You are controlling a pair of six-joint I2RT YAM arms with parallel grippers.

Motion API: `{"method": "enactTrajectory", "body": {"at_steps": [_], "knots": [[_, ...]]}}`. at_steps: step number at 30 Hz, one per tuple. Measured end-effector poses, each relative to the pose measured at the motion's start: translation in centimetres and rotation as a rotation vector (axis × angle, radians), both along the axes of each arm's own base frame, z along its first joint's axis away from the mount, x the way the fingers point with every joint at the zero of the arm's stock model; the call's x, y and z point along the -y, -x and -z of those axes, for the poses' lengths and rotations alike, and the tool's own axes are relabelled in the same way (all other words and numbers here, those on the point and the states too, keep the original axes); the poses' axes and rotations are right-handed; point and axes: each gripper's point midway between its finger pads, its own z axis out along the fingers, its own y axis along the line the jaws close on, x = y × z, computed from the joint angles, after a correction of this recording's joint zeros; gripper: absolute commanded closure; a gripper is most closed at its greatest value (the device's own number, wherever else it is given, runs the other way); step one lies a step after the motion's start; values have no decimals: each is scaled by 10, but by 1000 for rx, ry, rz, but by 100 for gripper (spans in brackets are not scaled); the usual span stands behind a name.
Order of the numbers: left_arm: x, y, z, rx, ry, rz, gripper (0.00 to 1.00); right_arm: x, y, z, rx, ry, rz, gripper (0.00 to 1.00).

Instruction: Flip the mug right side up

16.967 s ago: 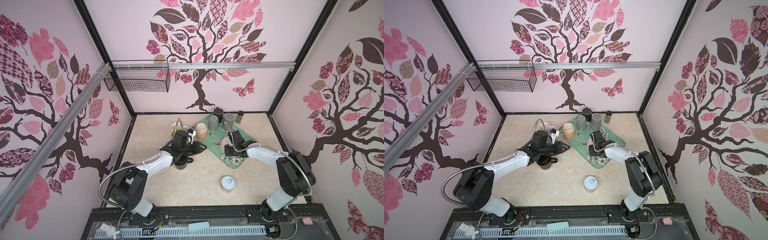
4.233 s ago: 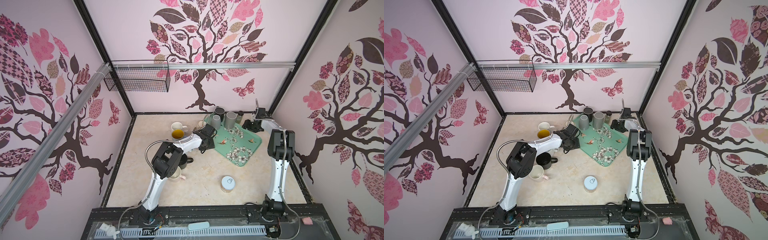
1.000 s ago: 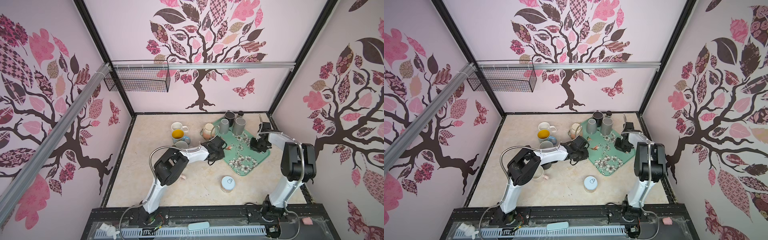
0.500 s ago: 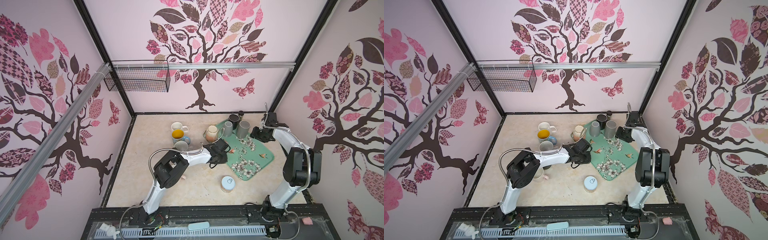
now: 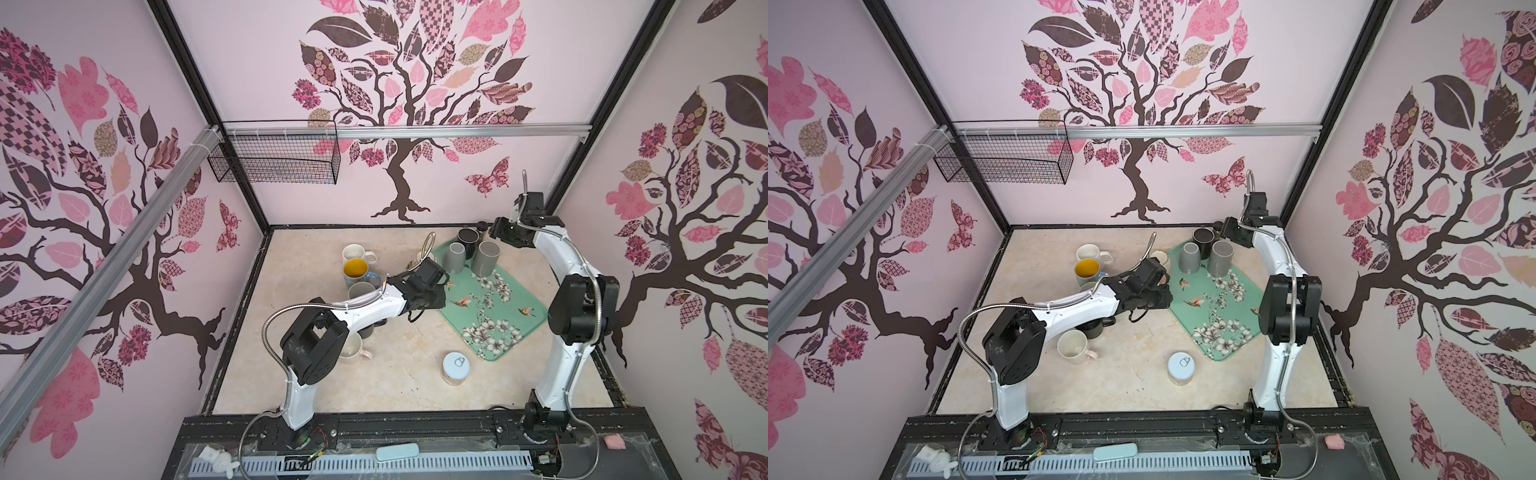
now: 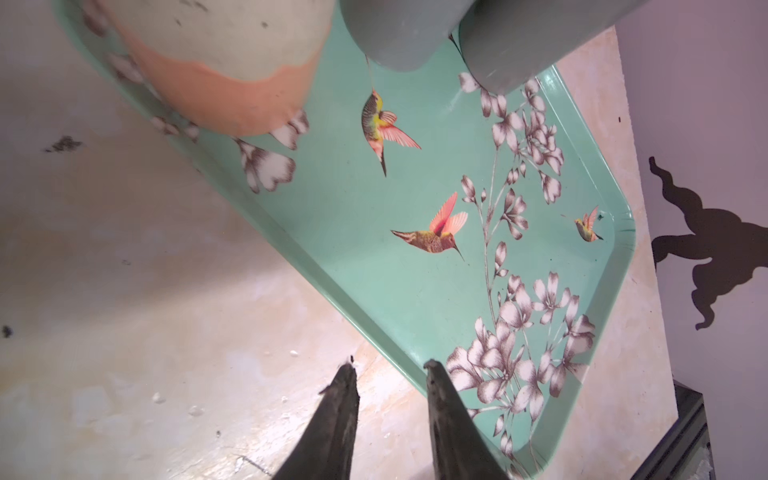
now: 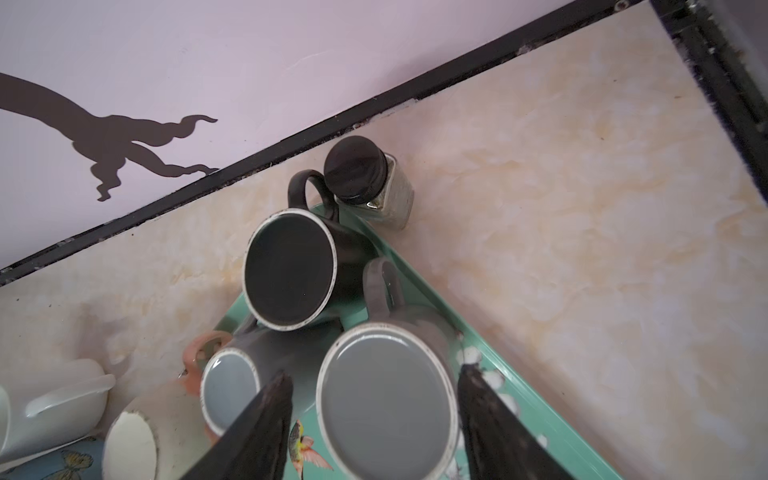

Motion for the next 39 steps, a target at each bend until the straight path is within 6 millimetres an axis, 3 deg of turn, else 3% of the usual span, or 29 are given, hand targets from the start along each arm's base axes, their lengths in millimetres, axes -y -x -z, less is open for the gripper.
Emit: {"method": "enactTrajectory", "body": {"at_steps": [5,12,15,20,24,27,33,39], "knots": [[-13,-7,4,4,-22,-17,68,-7,-10,40,-88,10,-24,50],[-19,-7,11,-1,-40,-17,68,-20,-2,46,-76,1,-51,65],[-21,-5,11,-3,-42,-16,68,-23,15,46,-82,-7,-54,64],[-19,-3,4,12,-32,8,68,-26,52,47,-123,-32,-44,51],[-13,2,-3,22,-15,71,68,-32,84,48,-158,-63,-49,46],[-9,6,-4,20,-4,115,68,-32,100,38,-167,-68,-48,46],[11,22,-10,46,24,232,70,-20,96,1,-65,-117,-21,50],[44,52,-17,82,36,369,71,0,77,12,-104,-139,13,55]]}}
